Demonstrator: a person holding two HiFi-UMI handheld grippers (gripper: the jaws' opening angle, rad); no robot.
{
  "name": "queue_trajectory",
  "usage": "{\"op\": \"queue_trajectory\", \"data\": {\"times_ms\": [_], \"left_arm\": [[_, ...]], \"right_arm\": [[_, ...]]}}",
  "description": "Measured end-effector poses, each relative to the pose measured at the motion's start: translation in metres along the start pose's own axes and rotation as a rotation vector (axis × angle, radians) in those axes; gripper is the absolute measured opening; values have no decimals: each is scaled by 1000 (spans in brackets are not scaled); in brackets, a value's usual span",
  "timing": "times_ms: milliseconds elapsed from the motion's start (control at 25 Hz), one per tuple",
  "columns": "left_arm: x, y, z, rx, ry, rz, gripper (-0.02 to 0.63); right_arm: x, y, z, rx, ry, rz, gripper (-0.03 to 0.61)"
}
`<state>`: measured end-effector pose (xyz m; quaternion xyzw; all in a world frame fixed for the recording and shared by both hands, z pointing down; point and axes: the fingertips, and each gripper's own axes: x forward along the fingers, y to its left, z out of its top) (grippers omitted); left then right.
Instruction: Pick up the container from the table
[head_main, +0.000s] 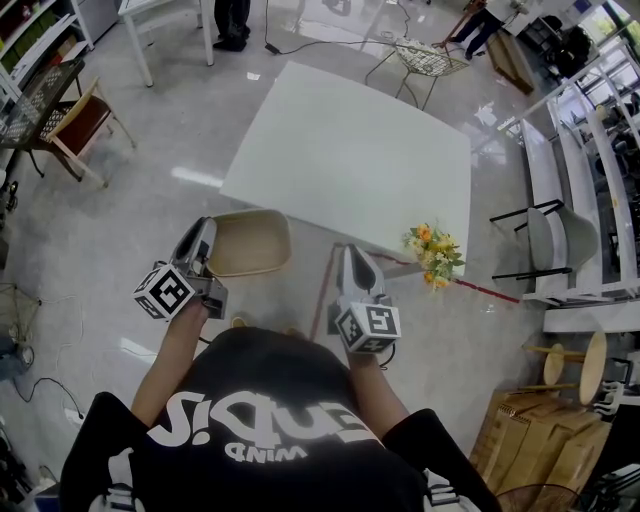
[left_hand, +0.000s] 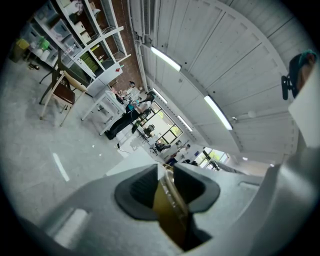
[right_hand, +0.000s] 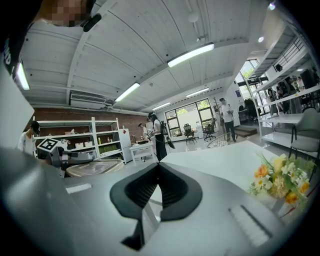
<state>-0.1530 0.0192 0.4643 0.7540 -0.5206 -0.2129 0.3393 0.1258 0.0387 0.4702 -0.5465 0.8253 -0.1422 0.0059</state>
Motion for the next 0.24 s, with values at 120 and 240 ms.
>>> {"op": "queue_trajectory", "data": {"times_ms": [120, 240], "left_arm": [[4, -2, 1, 2, -1, -3, 97], [7, -5, 4, 10, -1, -7, 97]], "right_arm": [[2, -1, 0, 0, 3, -1, -2], [5, 0, 2, 0, 3, 2, -2]]}}
